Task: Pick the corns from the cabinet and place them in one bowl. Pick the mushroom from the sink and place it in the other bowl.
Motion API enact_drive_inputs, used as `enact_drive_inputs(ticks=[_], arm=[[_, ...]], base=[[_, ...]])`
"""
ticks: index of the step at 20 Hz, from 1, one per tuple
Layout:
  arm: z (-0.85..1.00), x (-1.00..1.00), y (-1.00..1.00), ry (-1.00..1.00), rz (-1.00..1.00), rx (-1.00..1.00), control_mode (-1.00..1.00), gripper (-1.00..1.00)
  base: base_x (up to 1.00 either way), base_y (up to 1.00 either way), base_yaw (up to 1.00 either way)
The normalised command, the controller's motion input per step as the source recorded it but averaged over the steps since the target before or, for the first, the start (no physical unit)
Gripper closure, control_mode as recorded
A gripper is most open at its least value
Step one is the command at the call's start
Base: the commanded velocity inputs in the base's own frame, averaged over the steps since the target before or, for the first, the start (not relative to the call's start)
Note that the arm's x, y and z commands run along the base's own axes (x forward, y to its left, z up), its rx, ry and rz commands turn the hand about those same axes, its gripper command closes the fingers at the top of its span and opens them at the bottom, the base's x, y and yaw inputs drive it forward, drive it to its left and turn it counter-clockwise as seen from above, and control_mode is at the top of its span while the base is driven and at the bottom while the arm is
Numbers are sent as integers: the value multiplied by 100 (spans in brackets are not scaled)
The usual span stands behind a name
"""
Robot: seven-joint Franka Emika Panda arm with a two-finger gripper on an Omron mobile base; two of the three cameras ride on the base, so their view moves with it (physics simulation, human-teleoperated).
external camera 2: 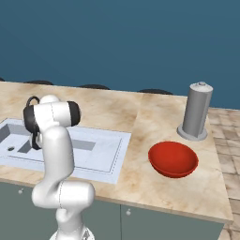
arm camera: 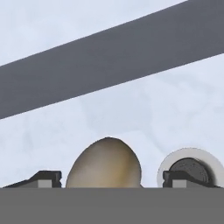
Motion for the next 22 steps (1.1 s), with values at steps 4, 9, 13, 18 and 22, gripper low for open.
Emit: enact_drive_inputs(ticks=[4, 9, 13, 18, 22], arm=[[-7, 0, 1, 0, -5, 1, -100, 100], [4, -2, -4, 0, -4, 1, -100, 100], [30, -14, -11, 0, 0, 0, -100, 100], [39, -20, -19, -1, 1, 0, -100, 100], [42, -17, -25, 0, 2, 2, -100, 100]], base=[[0, 0, 0], [0, 0, 0], [0, 0, 0], [0, 0, 0], [0, 0, 0]])
